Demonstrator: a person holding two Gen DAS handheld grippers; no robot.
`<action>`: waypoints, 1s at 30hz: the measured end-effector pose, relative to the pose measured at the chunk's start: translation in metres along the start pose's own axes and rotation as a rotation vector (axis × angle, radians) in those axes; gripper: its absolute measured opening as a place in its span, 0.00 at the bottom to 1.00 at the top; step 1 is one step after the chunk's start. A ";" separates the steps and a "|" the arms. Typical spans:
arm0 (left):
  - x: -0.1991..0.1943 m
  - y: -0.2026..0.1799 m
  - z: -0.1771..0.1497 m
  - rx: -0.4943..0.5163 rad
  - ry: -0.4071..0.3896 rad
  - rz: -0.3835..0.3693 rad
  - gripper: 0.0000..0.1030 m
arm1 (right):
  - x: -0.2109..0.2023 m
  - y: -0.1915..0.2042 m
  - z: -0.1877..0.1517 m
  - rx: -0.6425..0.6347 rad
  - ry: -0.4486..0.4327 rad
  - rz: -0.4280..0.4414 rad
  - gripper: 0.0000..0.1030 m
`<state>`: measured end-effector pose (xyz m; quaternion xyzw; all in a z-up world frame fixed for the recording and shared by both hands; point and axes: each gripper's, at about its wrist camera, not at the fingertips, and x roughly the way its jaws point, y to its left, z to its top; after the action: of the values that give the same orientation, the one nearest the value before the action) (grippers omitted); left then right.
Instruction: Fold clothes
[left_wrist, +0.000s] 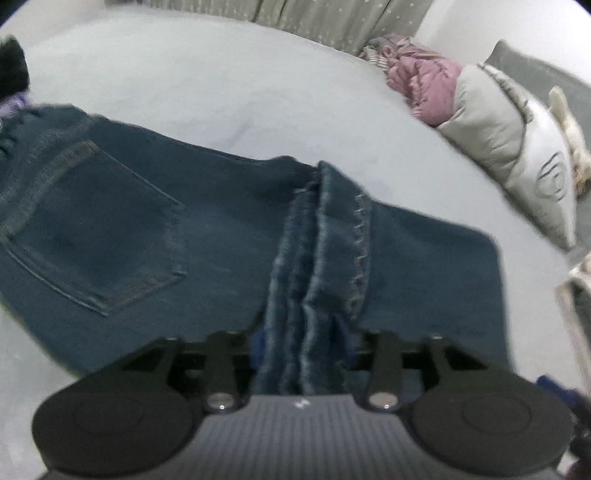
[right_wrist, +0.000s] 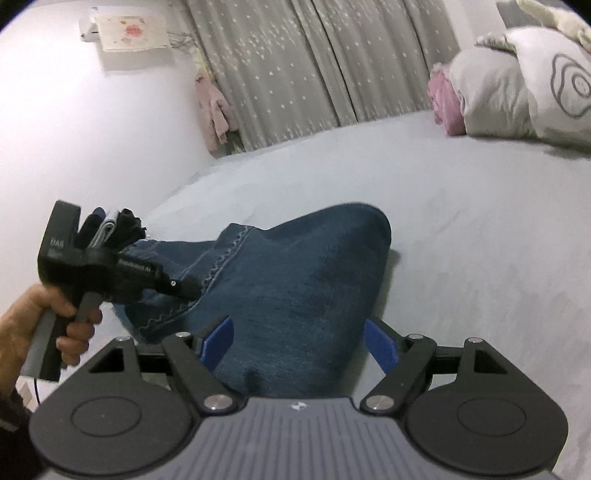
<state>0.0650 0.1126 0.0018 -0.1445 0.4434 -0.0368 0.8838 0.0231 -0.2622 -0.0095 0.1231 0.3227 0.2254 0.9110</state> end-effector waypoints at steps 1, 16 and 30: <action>-0.005 0.000 0.000 0.016 -0.012 0.018 0.46 | 0.002 -0.001 0.001 0.013 -0.002 -0.004 0.75; 0.046 -0.004 0.052 0.034 -0.042 -0.111 0.75 | 0.072 -0.074 0.053 0.261 -0.027 0.016 0.75; 0.068 0.004 0.057 -0.004 -0.079 -0.067 0.19 | 0.126 -0.116 0.054 0.435 -0.003 0.205 0.75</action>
<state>0.1507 0.1158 -0.0198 -0.1623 0.4033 -0.0596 0.8986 0.1831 -0.3049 -0.0783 0.3488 0.3479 0.2420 0.8359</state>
